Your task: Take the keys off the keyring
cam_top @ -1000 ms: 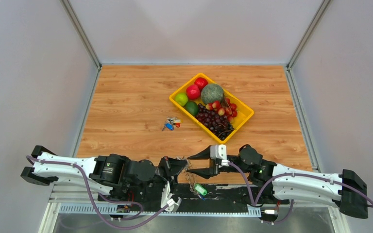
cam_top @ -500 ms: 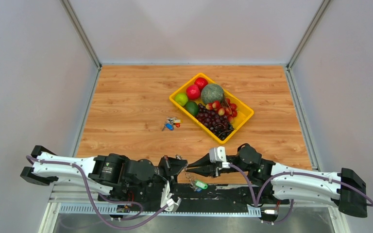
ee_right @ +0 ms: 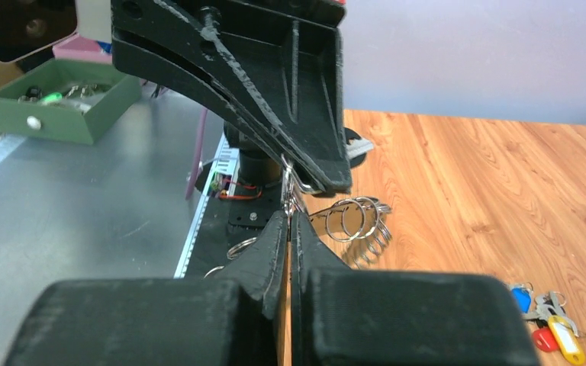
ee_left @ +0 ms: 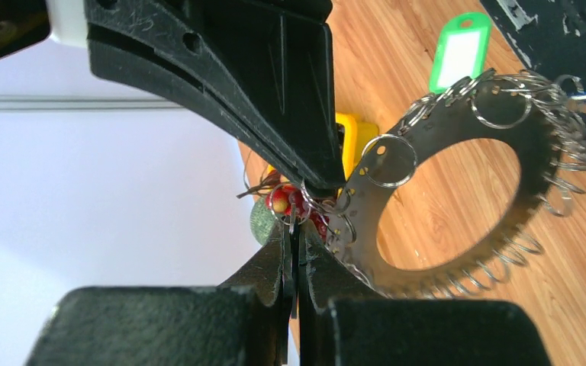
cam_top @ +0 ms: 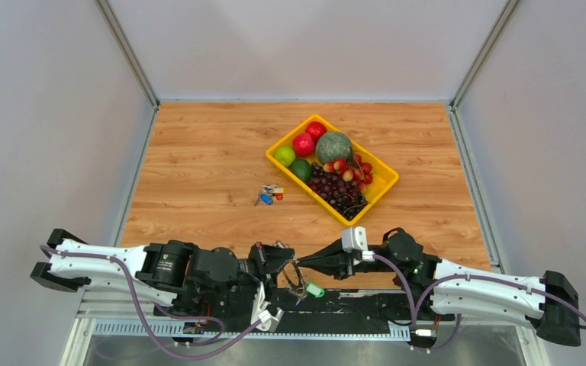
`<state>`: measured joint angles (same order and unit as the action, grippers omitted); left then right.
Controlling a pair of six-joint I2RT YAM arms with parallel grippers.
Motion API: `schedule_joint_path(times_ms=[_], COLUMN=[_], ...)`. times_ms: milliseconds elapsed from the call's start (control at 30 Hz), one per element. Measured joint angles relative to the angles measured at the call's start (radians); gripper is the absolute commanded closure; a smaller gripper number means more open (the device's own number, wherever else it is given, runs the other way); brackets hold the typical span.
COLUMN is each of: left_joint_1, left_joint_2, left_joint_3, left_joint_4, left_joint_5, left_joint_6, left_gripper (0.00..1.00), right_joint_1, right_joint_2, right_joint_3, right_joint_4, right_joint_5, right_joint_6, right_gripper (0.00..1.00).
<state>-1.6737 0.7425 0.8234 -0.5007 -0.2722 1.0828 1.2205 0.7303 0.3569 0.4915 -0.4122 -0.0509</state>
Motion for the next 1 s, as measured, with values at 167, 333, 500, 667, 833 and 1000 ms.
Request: schedule_joint_path(times_ms=[167, 333, 500, 667, 833, 1000], left_joint_1=[0.0, 0.001, 0.001, 0.001, 0.001, 0.001], left_joint_2=[-0.014, -0.014, -0.014, -0.014, 0.008, 0.008], left_joint_3=[0.0, 0.0, 0.0, -0.008, -0.008, -0.007], left_joint_4=[0.019, 0.024, 0.027, 0.034, 0.016, 0.012], left_joint_5=[0.002, 0.001, 0.002, 0.002, -0.003, -0.002], left_joint_6=[-0.001, -0.001, -0.003, -0.005, -0.006, -0.003], left_gripper=[1.0, 1.0, 1.0, 1.0, 1.0, 1.0], right_joint_1=[-0.002, -0.019, -0.038, -0.053, -0.059, -0.059], right_joint_2=[-0.071, -0.085, -0.118, -0.136, -0.112, -0.103], right_joint_3=[-0.048, -0.066, -0.099, -0.13, -0.104, -0.086], right_joint_4=[0.047, 0.084, 0.143, 0.205, 0.146, 0.058], right_joint_5=[0.072, 0.097, 0.111, 0.144, 0.145, 0.104], right_joint_6=[0.081, 0.153, 0.22, 0.265, 0.232, 0.162], right_gripper=[1.0, 1.0, 1.0, 0.8, 0.63, 0.58])
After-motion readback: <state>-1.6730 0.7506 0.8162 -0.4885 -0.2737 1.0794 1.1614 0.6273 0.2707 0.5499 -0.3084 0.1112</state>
